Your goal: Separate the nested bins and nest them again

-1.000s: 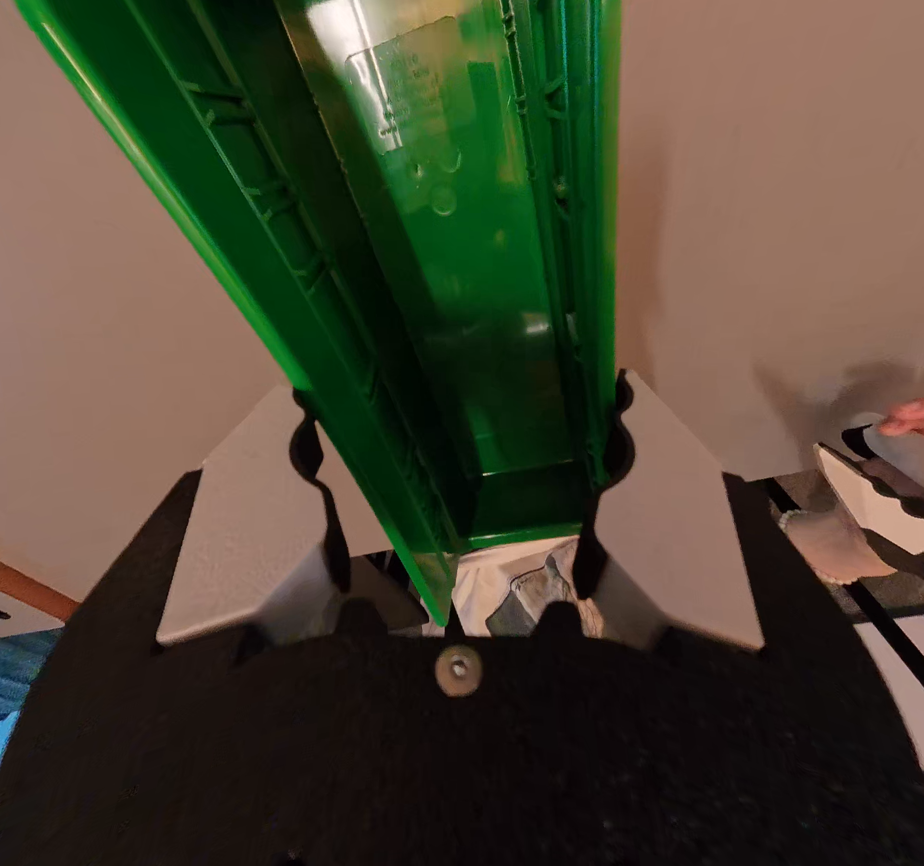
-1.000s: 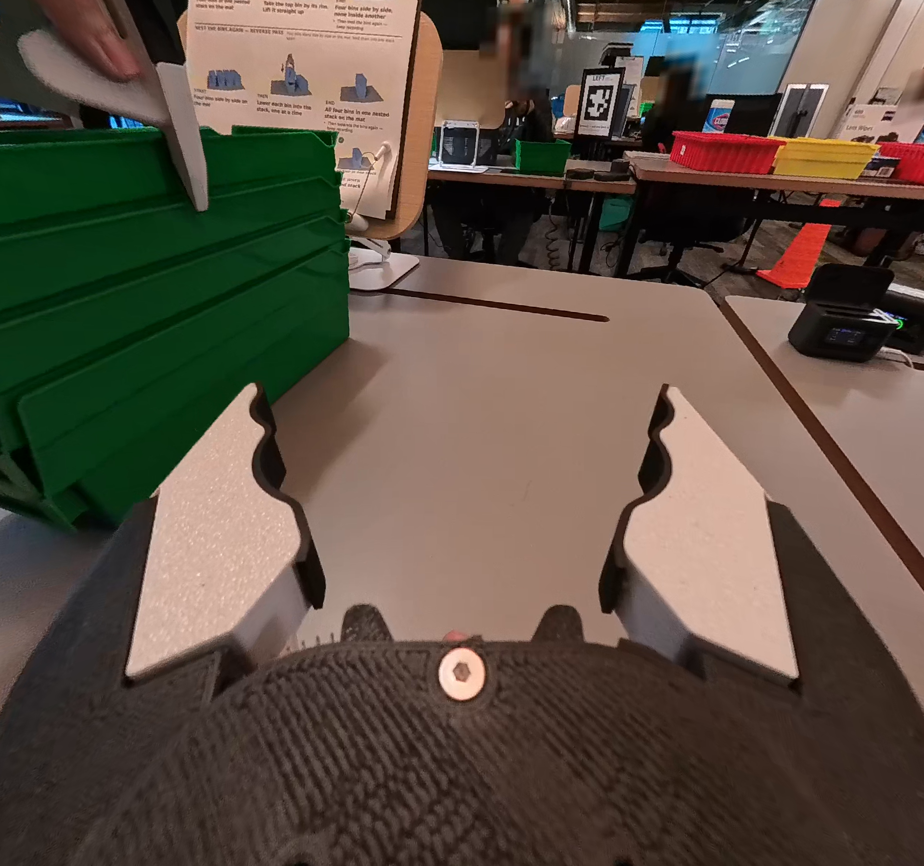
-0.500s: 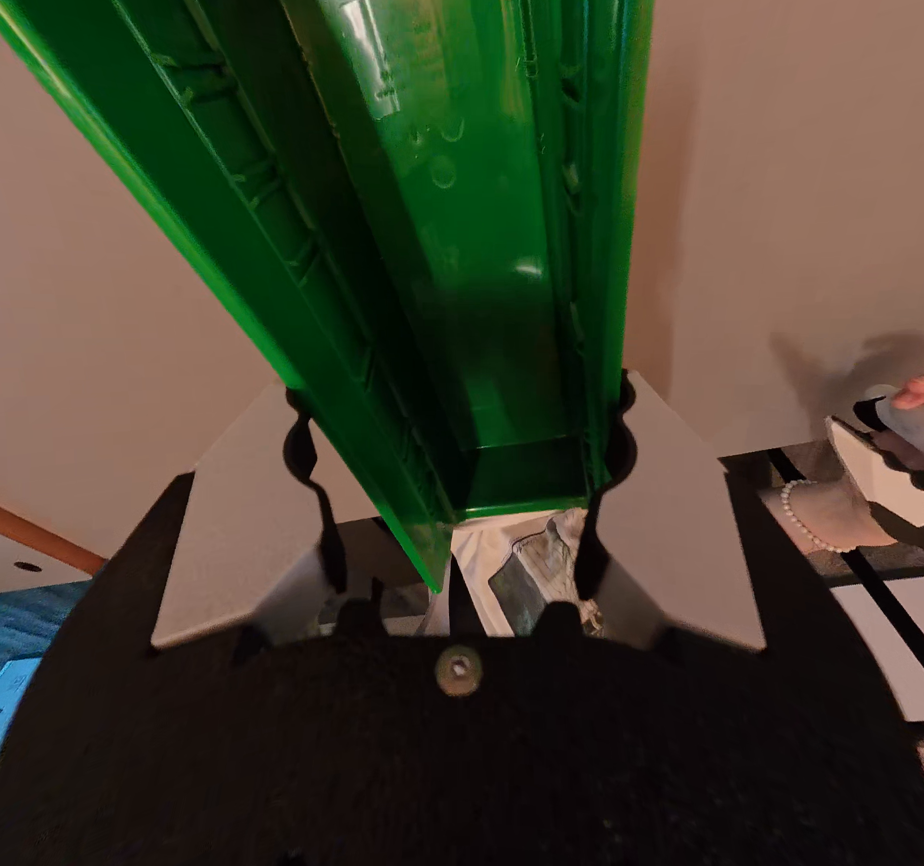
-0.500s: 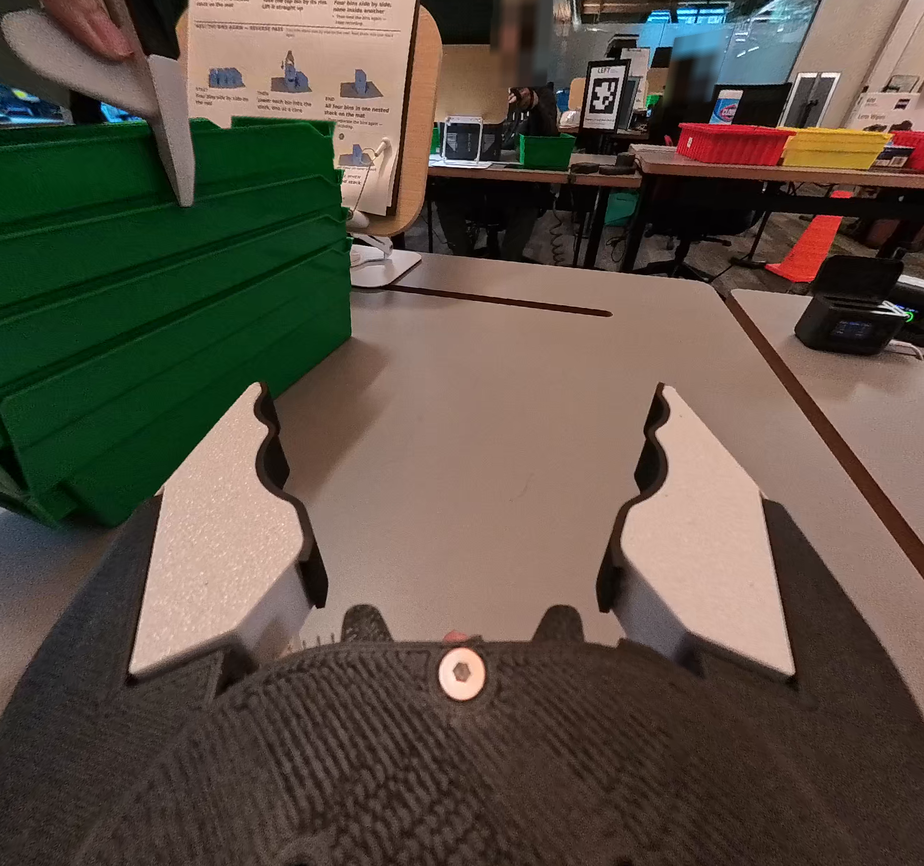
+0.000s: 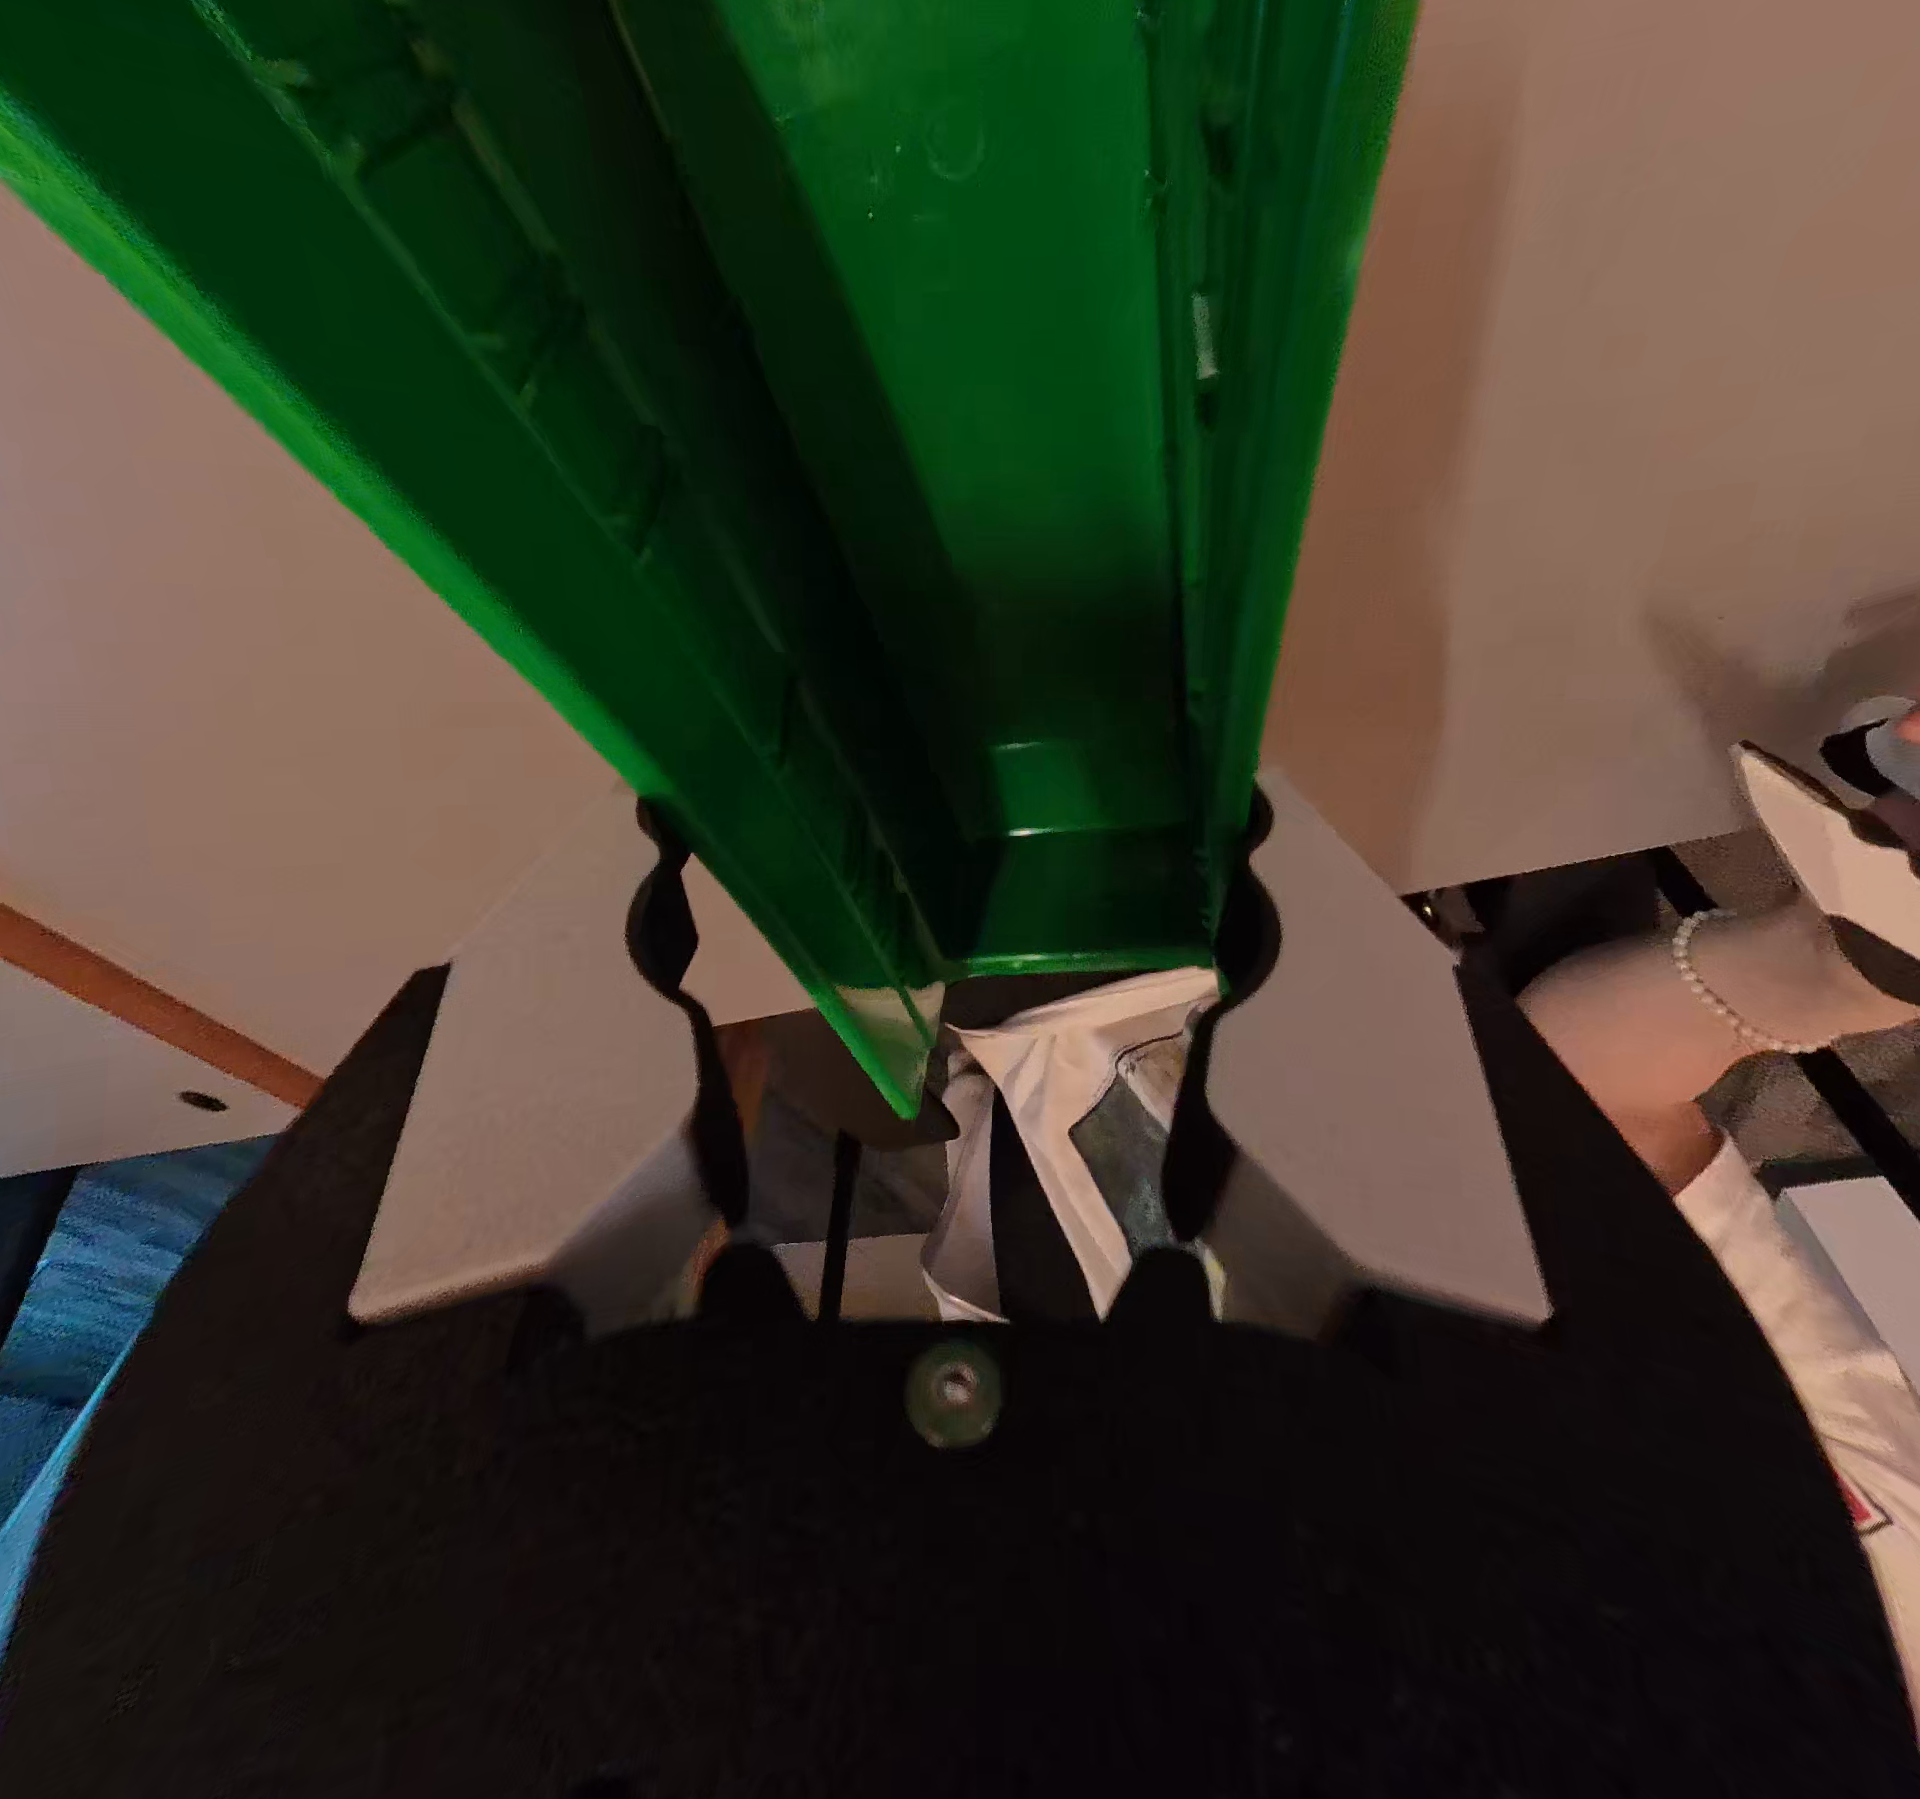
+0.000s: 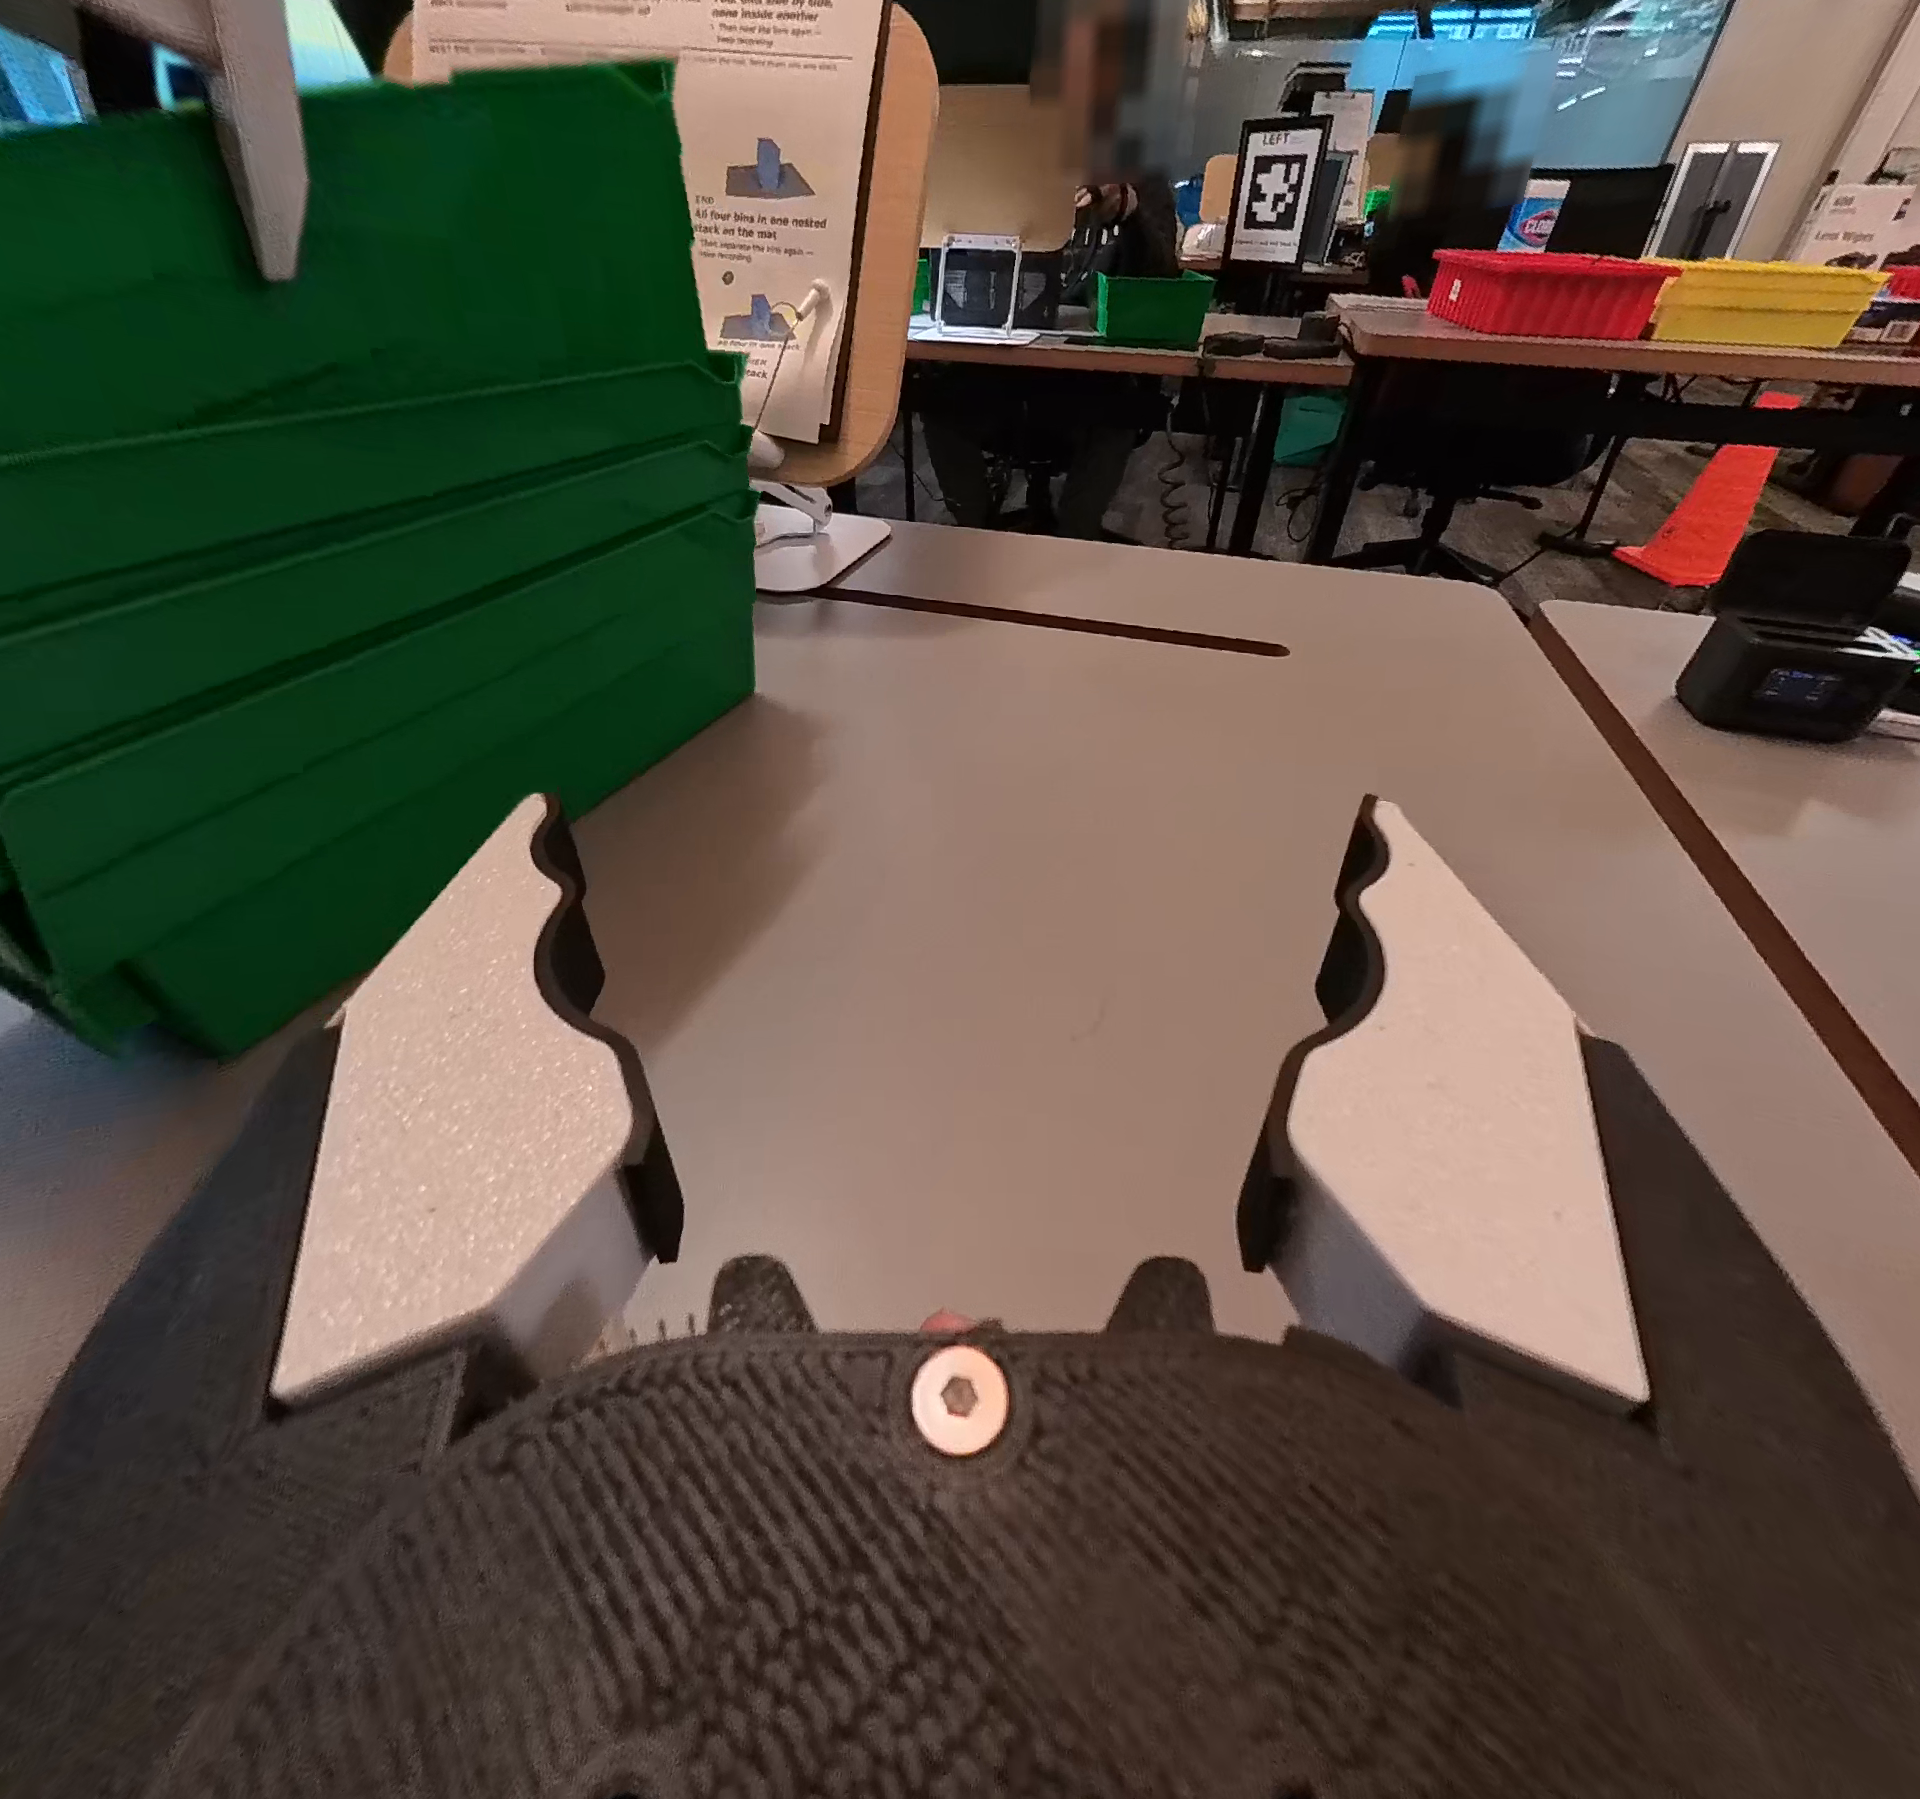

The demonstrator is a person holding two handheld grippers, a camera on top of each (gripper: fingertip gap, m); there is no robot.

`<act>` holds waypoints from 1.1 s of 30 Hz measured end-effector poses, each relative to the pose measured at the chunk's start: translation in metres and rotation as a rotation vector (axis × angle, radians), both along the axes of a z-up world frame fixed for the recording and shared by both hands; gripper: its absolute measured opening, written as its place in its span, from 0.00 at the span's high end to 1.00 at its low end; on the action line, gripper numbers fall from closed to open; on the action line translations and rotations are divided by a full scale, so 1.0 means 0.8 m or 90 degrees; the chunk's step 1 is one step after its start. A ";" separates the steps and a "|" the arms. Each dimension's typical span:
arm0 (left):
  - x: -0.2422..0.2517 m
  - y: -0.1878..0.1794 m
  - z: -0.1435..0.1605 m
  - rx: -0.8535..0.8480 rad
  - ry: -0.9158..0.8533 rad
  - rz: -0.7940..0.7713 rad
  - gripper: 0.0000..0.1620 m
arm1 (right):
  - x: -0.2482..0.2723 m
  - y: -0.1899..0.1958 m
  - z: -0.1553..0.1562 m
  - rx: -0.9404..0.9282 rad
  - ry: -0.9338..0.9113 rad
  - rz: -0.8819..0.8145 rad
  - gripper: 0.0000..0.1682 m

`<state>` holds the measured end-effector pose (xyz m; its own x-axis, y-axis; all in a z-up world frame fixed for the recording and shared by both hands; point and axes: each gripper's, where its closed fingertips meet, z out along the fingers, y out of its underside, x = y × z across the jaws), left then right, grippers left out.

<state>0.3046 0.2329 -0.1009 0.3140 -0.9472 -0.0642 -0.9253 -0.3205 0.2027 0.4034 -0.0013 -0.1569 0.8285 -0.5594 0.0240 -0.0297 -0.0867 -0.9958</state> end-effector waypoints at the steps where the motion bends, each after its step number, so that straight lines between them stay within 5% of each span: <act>1: -0.001 0.003 0.006 0.004 0.001 -0.003 0.37 | -0.001 0.001 -0.001 -0.003 0.001 0.003 0.16; 12: 0.013 0.020 0.094 -0.033 -0.089 0.009 0.40 | -0.003 0.004 -0.006 -0.011 0.002 0.009 0.16; 21: -0.074 0.153 0.162 0.041 -0.081 0.069 0.38 | 0.001 0.000 -0.008 -0.006 0.013 0.008 0.17; 26: -0.155 0.252 0.147 0.083 -0.080 0.132 0.37 | 0.002 0.002 -0.008 -0.008 0.014 0.000 0.16; 33: -0.296 0.362 0.057 0.080 -0.027 0.193 0.36 | -0.004 0.009 -0.002 0.005 0.015 0.009 0.16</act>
<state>0.0678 0.5229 -0.0556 0.5858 -0.7956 -0.1546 -0.7906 -0.6029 0.1073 0.4004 0.0055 -0.1585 0.8370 -0.5472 0.0003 -0.0518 -0.0797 -0.9955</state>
